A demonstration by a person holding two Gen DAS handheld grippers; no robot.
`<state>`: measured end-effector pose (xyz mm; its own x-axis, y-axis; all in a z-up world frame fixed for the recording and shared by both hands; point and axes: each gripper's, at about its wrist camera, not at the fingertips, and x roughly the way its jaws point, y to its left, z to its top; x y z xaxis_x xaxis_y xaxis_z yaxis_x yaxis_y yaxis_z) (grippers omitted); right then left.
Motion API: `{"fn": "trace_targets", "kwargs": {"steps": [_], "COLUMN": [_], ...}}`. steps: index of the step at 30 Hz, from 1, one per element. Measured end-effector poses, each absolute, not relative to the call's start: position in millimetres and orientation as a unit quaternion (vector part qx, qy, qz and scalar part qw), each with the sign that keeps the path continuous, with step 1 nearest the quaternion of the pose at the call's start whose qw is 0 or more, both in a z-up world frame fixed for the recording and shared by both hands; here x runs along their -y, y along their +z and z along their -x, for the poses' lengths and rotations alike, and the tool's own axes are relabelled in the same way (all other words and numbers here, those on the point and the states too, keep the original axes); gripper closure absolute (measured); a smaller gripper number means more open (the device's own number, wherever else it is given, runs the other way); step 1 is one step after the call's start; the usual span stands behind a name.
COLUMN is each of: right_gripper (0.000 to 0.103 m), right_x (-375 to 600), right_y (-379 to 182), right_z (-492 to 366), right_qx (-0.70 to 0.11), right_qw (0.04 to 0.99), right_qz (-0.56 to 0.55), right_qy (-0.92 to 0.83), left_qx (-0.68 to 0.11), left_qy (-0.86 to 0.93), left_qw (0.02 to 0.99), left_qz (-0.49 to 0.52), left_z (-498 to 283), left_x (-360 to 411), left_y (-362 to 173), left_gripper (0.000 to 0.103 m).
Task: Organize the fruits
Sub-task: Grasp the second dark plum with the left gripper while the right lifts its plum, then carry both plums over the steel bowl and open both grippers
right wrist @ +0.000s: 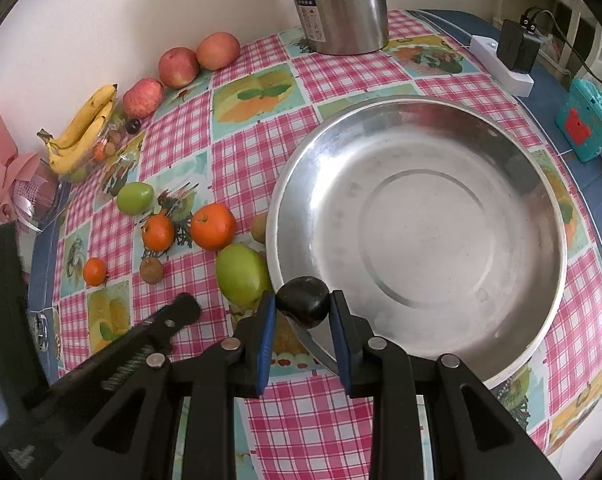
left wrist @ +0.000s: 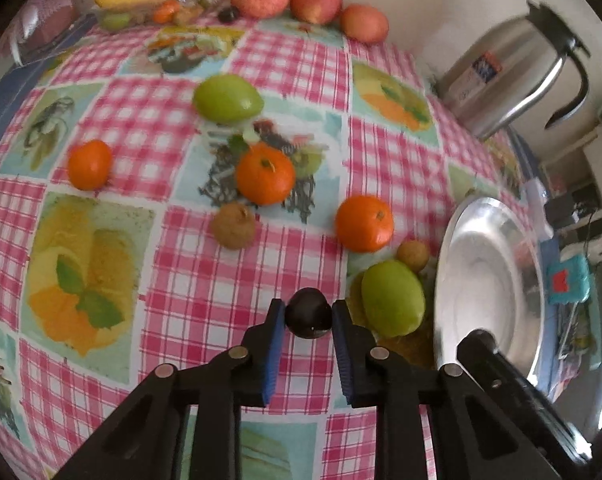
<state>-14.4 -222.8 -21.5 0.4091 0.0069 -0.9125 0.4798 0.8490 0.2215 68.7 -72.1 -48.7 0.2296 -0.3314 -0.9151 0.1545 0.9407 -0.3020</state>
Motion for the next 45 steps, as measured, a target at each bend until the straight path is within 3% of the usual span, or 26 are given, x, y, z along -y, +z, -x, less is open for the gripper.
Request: {"fn": "trace_targets", "kwargs": {"steps": [7, 24, 45], "right_gripper": [0.075, 0.075, 0.074], "right_x": [247, 303, 302], "right_y": [-21, -26, -34], "right_z": [23, 56, 52], "right_qx": [-0.517, -0.502, -0.520], "right_qw": [0.801, 0.777, 0.761], "right_qz": [-0.235, -0.279, -0.282], "right_qy": [-0.189, -0.259, -0.268], "left_qx": [-0.571, -0.560, -0.570], "left_qy": [-0.182, -0.288, -0.288], "left_qw": [0.796, 0.777, 0.769], "left_qz": [0.085, -0.010, -0.021], "left_z": [-64, -17, -18], "left_x": [75, 173, 176], "left_y": [-25, -21, -30], "left_gripper": [0.078, 0.077, 0.075]}}
